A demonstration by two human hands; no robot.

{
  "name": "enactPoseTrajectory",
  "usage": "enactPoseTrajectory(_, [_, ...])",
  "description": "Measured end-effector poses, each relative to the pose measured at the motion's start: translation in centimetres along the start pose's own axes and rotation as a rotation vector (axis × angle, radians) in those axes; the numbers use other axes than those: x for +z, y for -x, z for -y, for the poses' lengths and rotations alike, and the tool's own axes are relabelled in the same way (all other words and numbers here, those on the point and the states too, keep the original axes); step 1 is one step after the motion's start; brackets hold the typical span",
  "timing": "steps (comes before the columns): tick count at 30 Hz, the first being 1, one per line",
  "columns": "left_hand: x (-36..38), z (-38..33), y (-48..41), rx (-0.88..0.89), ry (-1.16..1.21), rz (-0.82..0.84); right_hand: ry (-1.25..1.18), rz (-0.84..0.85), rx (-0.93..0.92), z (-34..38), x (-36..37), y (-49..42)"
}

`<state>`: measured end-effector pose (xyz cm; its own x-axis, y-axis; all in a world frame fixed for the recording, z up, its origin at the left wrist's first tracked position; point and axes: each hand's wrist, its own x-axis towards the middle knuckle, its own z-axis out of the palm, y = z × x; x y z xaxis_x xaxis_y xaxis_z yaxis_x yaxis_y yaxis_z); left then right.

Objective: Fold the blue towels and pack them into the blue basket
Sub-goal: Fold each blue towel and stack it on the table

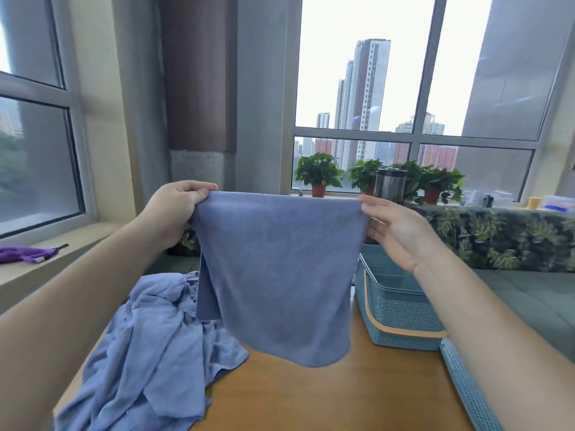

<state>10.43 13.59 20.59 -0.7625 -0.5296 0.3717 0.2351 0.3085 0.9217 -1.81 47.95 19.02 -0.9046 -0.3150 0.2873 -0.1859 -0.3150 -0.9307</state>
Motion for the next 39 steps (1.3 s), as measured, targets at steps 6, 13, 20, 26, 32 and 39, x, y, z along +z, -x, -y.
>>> enactPoseTrajectory(6, [0.5, 0.8, 0.8, -0.122, 0.031, 0.116, 0.13, 0.154, 0.179, -0.4, -0.4, 0.1])
enactPoseTrajectory(13, [-0.4, 1.8, 1.8, -0.146, 0.117, 0.148, 0.098, -0.032, 0.044, -0.7, 0.0, 1.0])
enactPoseTrajectory(20, [-1.6, 0.0, 3.1, 0.017, -0.041, 0.213, 0.406, 0.025, -0.029, 2.3, 0.5, 4.4])
enactPoseTrajectory(26, [0.9, 1.3, 2.6, 0.253, -0.576, 0.099, 0.981, -0.093, -0.125, 1.8, -0.1, 3.8])
enactPoseTrajectory(32, [3.7, 6.7, -1.2, 0.216, -0.704, 0.12, 1.065, -0.059, 0.022, -3.8, -2.6, 0.0])
enactPoseTrajectory(39, [6.4, 9.6, -3.9, 0.147, -0.553, 0.069, 0.737, -0.164, 0.038, -8.2, -3.6, -3.1])
